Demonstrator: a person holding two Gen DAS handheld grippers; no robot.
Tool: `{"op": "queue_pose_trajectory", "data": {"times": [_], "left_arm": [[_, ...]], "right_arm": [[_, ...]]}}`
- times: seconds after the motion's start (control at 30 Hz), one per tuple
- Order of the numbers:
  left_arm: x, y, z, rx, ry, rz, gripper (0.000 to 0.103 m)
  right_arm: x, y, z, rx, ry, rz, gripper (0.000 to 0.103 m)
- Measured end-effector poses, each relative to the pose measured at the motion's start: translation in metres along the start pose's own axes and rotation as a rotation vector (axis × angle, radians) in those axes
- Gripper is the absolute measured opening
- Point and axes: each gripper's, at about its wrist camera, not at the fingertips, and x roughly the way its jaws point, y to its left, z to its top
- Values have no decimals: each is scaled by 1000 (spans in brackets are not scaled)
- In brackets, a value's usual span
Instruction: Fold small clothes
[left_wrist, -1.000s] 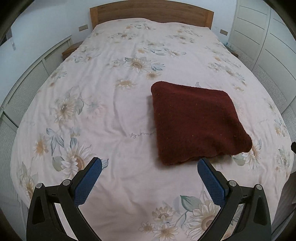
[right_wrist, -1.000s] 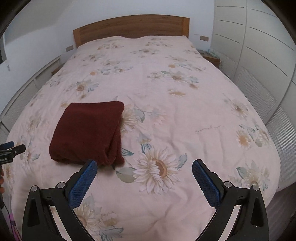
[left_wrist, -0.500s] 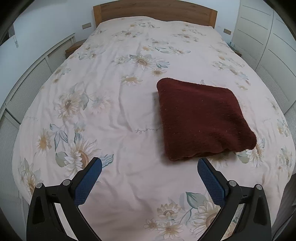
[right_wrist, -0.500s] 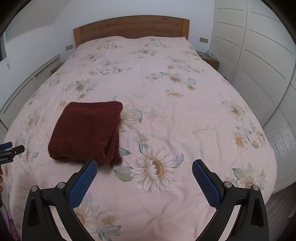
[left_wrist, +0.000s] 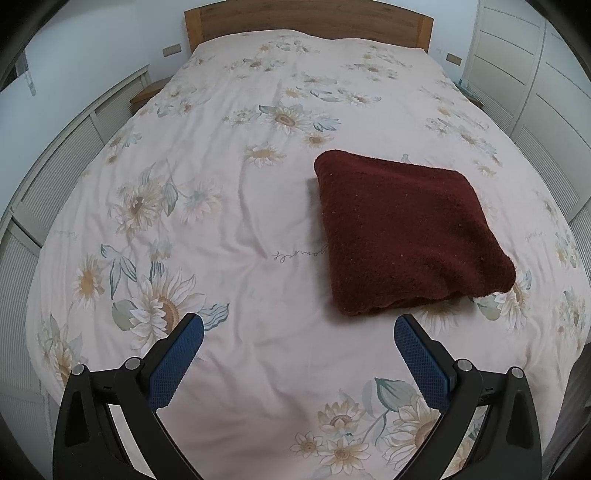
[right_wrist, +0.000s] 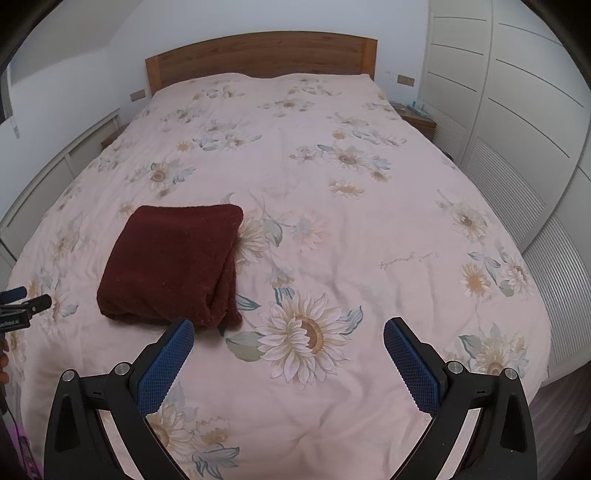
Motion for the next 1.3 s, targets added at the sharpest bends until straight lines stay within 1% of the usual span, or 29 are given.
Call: {"op": "queue_pose_trajectory", "data": {"times": [0.27,0.6,0.73,0.87,1.3], "left_arm": [[2,3,0,-11,3,-10,102],[2,2,0,-2,2,-3,102],[0,0,-1,17,3,13,102],[-3,-3,-1,19,2,-10,102],[-4,-1,-1,13,5,1,102]], "right_arm": [[-1,-1,-1,-3,10,-7,102],[-3,-4,-2,6,5,-5,102],[-3,-5,-2,1,9,-16,102],[-3,-6,-3,5,9,-20,102],[-1,-7,-7,10,23,-30,102]]}}
